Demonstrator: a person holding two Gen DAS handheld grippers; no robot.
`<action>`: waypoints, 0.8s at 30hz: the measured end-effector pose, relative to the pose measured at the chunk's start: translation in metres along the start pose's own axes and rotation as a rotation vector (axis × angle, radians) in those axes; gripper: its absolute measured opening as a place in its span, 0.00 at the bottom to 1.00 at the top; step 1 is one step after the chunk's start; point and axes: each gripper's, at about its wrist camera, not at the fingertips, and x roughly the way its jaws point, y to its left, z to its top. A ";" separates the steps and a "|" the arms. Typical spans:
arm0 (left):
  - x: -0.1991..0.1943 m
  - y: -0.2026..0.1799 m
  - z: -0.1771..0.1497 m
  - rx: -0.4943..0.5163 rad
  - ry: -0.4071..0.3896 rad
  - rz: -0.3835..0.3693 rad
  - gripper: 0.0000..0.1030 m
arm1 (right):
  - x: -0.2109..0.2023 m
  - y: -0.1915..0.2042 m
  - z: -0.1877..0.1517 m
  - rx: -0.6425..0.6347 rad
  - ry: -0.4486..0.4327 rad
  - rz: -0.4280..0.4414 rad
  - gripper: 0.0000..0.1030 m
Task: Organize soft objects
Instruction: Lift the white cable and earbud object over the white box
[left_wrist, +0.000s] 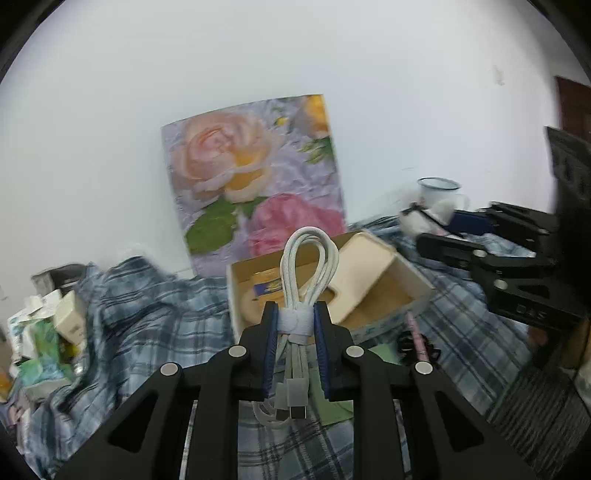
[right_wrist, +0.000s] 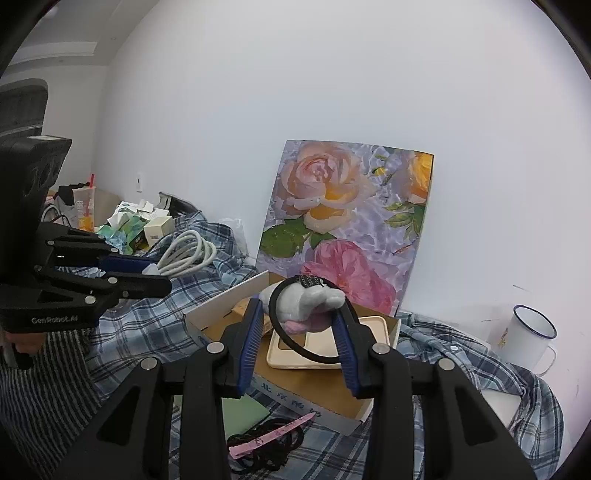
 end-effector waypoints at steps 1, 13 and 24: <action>0.000 -0.002 0.002 0.006 -0.002 0.031 0.20 | -0.001 0.000 0.000 -0.001 -0.001 -0.004 0.36; 0.016 0.000 0.019 0.000 -0.056 -0.007 0.20 | -0.001 -0.018 -0.004 0.104 -0.019 0.061 0.36; 0.044 -0.014 0.040 -0.011 -0.037 -0.056 0.20 | -0.015 -0.039 0.017 0.126 -0.056 -0.011 0.36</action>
